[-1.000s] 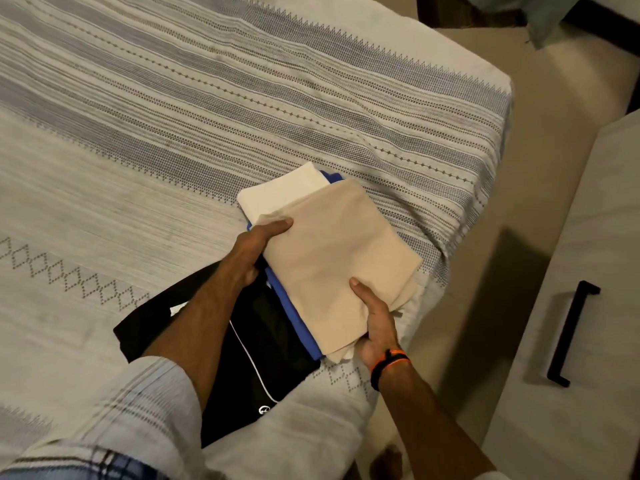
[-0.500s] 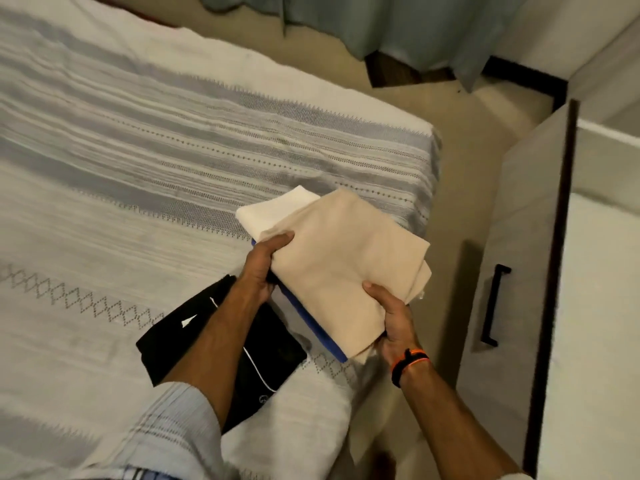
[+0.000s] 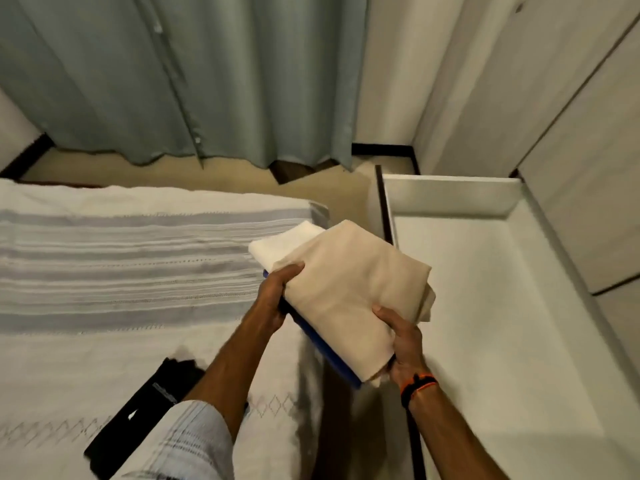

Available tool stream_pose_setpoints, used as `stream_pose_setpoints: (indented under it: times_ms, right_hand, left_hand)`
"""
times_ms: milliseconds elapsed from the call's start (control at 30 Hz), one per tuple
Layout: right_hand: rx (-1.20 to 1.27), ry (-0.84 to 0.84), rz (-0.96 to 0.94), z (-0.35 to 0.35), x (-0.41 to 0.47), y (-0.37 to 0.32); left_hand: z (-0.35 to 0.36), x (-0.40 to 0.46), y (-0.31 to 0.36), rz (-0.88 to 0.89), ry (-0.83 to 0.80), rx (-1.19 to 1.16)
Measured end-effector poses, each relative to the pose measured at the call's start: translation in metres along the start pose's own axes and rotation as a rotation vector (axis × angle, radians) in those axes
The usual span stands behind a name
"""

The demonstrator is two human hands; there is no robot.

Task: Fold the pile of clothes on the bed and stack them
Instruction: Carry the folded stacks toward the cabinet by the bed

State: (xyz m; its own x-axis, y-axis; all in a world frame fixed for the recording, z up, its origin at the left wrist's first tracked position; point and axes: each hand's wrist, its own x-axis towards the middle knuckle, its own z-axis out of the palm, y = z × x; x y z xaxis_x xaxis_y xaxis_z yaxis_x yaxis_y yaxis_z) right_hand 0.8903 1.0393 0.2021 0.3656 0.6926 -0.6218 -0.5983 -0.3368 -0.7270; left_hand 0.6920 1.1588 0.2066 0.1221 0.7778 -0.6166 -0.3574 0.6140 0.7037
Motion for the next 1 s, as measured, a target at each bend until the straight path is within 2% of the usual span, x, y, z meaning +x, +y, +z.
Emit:
stream_pose_setpoints:
  times_ms: [200,567,733,1000]
  right_hand:
    - [0.113,0.122,-0.101,-0.081,-0.026,-0.049]
    - [0.285,0.275,-0.171,-0.159,-0.015,-0.083]
    - [0.345,0.347,-0.184,-0.164,0.029,-0.094]
    - [0.420,0.429,-0.107,-0.146,0.145,-0.109]
  left_hand:
    - [0.110,-0.030,-0.026,-0.016,-0.195,0.109]
    - [0.229,-0.017,-0.059,-0.141,-0.322,0.284]
    - [0.267,0.038,-0.066,-0.201,-0.382,0.321]
    - [0.323,0.186,-0.063,-0.327,-0.463,0.444]
